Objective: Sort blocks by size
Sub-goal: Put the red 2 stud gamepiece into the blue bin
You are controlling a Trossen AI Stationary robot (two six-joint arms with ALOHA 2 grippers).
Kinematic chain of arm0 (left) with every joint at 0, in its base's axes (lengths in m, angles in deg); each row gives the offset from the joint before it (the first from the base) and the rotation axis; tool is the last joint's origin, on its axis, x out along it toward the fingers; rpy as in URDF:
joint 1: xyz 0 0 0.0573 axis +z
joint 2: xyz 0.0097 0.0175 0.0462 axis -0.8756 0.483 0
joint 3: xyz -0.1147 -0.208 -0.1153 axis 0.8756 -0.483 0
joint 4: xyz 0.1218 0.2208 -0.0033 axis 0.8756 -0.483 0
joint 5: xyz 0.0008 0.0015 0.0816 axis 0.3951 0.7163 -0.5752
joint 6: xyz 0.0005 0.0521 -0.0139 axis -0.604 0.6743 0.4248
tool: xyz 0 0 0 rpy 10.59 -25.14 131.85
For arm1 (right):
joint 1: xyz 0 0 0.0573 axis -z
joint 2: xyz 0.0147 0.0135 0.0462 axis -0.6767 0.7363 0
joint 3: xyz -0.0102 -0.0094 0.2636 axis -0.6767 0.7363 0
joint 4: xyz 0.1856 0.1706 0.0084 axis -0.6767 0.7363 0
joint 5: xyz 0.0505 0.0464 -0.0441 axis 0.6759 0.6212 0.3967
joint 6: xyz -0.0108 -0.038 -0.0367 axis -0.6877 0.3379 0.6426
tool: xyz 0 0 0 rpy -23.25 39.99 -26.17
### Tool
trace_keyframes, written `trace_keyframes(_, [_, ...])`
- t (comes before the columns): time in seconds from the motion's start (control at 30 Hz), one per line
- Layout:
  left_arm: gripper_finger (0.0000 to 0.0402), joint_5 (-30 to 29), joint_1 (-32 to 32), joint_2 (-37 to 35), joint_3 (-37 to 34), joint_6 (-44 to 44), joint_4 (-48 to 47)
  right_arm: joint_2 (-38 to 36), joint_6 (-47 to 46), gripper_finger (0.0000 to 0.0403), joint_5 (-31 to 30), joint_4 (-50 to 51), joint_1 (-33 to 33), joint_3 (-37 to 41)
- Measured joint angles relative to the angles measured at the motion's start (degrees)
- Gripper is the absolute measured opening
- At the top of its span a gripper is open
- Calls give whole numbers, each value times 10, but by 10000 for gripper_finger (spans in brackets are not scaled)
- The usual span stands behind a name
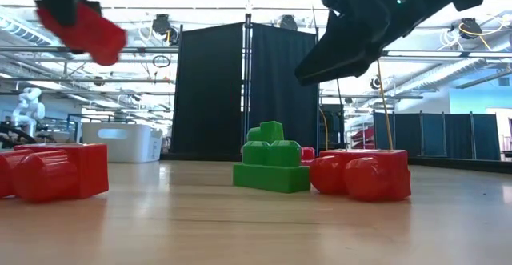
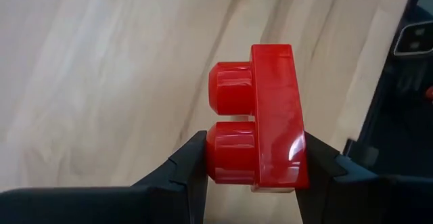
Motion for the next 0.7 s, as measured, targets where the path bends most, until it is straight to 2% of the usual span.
trace_keyframes(0.2, [141, 8, -61, 0, 0, -104, -61, 0, -24, 228, 21, 22, 9, 0])
trace_keyframes(0.47, [141, 39, -138, 1, 0, -224, -54, 0, -7, 228, 30, 22, 12, 0])
trace_keyframes(0.7, [141, 130, -206, 1, 0, -321, -37, 0, 9, 228, 31, 22, 23, 0])
